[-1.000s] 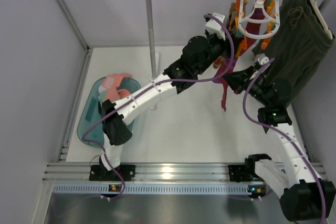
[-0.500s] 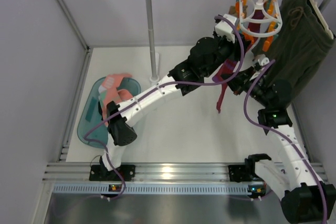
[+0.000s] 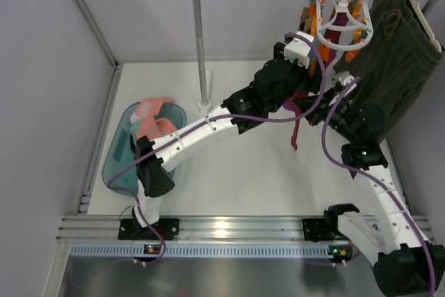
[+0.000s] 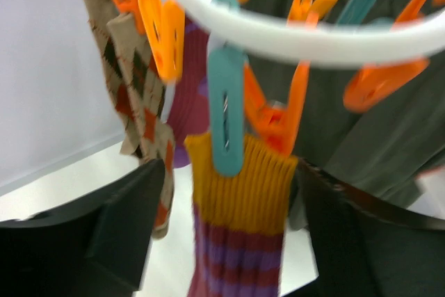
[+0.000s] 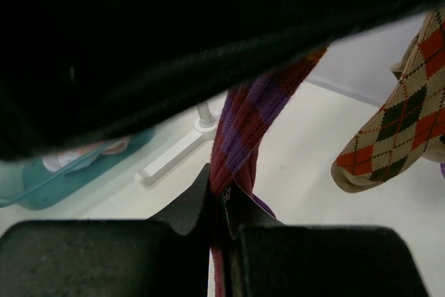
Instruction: Remove the socks clipped to the hanger
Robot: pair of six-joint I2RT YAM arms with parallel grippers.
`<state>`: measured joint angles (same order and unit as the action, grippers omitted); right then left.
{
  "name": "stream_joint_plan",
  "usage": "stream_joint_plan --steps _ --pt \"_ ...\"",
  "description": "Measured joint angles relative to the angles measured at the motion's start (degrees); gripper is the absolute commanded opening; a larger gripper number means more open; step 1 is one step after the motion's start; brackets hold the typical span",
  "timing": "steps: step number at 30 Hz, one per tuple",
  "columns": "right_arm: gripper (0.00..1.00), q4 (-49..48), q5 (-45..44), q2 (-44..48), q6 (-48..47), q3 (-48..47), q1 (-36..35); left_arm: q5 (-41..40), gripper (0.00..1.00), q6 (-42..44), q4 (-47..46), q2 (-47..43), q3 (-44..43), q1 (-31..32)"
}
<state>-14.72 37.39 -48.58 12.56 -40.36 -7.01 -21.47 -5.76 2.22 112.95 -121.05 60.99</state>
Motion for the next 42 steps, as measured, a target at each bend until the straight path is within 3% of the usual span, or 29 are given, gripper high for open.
stream_joint_plan --steps 4,8,13,22,25,30,42 --pt "0.0 2.82 -1.38 -1.09 -0.87 -2.36 -0.02 -1.92 0.95 1.03 0.87 -3.65 6.32 0.04" --pt "0.0 4.96 -1.77 -2.93 -1.29 -3.8 -0.11 -3.98 0.96 1.99 1.42 -7.48 10.67 0.09" --pt "0.0 6.56 -2.8 -3.74 -2.56 -4.04 -1.09 -6.47 0.93 2.69 1.4 -9.2 10.14 -0.42" --pt "0.0 7.61 -12.92 -5.03 -8.59 -7.43 -12.98 -2.32 0.79 -1.55 2.69 -9.16 5.4 -5.38" --pt "0.0 5.46 -11.85 -6.4 -11.15 -7.82 -16.28 -2.1 0.74 -1.68 2.82 -8.76 3.19 -5.38" --pt "0.0 2.05 -6.86 -8.09 -14.03 -7.74 -16.96 -1.66 0.72 -0.83 2.73 -6.6 -1.42 -5.11" --pt "0.0 -1.03 -7.21 -4.72 -15.3 -4.96 -16.98 0.66 0.67 -0.26 3.41 -6.16 -1.03 -5.4"
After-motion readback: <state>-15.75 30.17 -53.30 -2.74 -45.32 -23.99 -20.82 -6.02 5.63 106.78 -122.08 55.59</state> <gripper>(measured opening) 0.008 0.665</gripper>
